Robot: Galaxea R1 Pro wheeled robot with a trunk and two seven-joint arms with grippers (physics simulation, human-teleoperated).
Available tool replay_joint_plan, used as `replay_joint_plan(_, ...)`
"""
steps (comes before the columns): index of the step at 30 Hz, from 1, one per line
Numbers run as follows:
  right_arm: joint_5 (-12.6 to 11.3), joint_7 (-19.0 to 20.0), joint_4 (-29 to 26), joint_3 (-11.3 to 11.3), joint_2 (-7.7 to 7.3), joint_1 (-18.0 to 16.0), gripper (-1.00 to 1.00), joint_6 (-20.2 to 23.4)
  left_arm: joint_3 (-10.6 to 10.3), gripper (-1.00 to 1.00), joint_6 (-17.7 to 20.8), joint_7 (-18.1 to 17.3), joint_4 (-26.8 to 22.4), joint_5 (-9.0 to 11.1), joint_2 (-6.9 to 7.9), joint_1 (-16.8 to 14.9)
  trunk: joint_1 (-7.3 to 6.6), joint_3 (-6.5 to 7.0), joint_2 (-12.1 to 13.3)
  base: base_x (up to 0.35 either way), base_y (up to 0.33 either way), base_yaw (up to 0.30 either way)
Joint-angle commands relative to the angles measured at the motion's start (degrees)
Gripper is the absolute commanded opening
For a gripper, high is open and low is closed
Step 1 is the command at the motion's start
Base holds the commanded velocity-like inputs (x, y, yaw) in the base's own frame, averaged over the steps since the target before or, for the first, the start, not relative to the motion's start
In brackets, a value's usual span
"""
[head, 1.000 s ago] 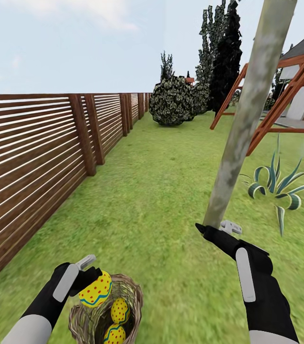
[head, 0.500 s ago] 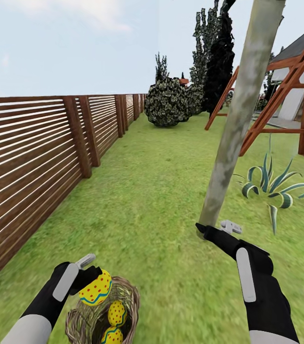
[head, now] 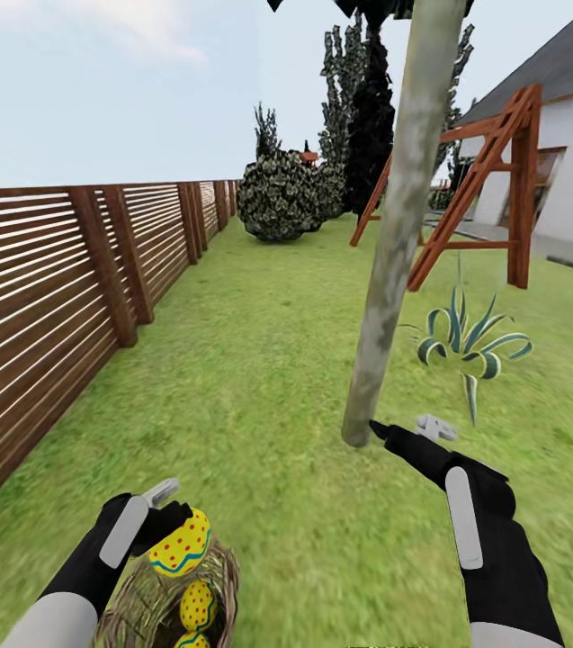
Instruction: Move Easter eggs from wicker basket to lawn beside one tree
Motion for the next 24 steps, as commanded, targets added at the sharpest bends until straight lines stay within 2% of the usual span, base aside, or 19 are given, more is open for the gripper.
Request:
replay_joint_plan(1, 0.3, 0.5, 0.0, -0.2, 0.07, -0.1, 1.0, 0.3, 0.0, -1.0, 0.2, 0.5, 0.0, 0.6, 0.01, 0.0, -0.21, 0.14, 0.3, 0.0, 0.0, -0.274)
replay_joint_plan(24, 0.3, 0.5, 0.0, -0.1, 0.07, -0.1, 1.0, 0.3, 0.0, -1.0, 0.2, 0.5, -0.3, 0.5, 0.01, 0.0, -5.26, 5.12, 9.6, 0.0, 0.0, -0.274)
